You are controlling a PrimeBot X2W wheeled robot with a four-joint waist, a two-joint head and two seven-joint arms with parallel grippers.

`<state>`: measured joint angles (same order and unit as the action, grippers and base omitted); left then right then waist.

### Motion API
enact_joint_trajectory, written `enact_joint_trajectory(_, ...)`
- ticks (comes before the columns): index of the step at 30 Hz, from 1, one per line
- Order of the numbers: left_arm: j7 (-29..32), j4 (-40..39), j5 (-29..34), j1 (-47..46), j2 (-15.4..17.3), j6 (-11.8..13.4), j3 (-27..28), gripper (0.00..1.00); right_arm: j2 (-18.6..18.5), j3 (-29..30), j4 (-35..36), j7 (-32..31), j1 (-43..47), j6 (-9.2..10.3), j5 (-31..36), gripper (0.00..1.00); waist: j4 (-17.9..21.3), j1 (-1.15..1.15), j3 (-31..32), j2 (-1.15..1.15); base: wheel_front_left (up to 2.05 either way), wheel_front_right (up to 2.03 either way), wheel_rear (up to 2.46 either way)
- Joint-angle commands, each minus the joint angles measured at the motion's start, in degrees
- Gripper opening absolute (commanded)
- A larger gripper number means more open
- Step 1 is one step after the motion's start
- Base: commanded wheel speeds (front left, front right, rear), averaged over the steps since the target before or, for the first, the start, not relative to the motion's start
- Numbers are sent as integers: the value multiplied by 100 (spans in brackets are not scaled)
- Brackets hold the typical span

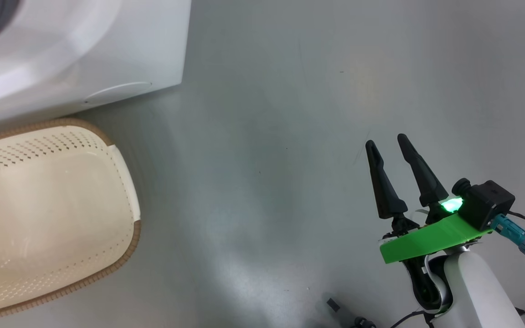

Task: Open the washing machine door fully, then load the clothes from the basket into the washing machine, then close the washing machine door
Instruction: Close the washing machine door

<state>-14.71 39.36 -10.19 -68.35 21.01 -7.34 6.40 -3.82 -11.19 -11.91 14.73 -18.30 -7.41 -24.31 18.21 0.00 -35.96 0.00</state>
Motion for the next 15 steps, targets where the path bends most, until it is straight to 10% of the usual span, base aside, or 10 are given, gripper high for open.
enact_joint_trajectory(1,-29,-136,115,126,248,-10,127,100,4,-87,120,27,-4,-8,12,100,-10,0,-23,0,0,0,0)
enact_joint_trajectory(15,-29,-209,217,487,14,-13,448,100,1,-69,110,27,-36,-8,30,100,-75,0,63,0,0,0,0)
